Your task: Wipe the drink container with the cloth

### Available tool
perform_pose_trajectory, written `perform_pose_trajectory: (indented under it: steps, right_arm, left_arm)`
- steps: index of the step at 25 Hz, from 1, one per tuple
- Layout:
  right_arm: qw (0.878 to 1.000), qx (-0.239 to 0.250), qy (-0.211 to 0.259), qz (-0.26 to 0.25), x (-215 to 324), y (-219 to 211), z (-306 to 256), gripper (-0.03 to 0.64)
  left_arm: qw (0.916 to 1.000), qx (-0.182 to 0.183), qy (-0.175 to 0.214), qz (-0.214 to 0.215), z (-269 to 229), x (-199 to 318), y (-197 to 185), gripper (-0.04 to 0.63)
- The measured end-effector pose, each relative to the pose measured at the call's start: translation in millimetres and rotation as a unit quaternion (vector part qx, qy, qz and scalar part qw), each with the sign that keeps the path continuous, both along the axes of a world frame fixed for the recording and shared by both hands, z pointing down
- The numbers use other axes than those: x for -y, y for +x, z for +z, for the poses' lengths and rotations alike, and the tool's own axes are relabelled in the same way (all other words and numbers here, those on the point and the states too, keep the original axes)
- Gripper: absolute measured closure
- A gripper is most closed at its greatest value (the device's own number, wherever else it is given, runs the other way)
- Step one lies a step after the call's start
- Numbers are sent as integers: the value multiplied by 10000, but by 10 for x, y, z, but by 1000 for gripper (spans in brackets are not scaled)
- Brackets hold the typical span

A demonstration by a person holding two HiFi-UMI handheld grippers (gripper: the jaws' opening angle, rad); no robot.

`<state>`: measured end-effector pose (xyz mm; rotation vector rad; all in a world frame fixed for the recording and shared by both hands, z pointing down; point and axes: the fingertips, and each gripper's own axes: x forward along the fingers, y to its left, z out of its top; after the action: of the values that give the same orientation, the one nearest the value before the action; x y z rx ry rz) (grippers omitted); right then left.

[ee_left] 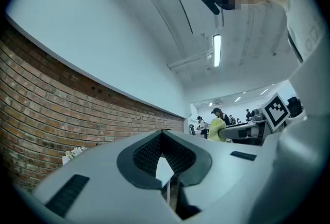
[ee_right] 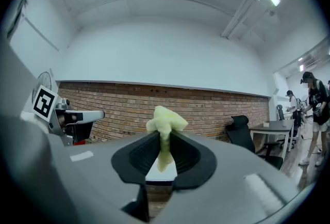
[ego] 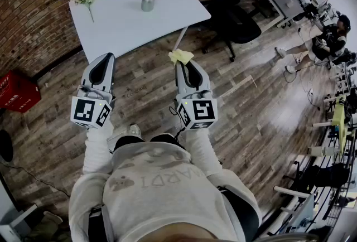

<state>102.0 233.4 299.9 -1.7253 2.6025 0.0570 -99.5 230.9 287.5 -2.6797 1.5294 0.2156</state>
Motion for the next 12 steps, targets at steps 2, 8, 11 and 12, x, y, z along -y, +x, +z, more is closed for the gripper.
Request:
perform_pose_trajectory:
  steps: [2,8,11,12]
  right_arm:
    - [10000,11,20,5,-9,-2,-5,545]
    - [10000,47,74,23,-31,-16,10,545]
    - [10000,57,80,18,-15,-20,2,545]
    - [9999,63,81,15,-4,-25,-3,545]
  left_arm:
    - [10000,-18,1,-3,7,-15,-13,594]
    - [10000,10,15,35,51,-48,-15,594]
    - [10000,34,24,50,35,-40,-6,594]
    - [10000,38,27,51,26,-29,-7,594]
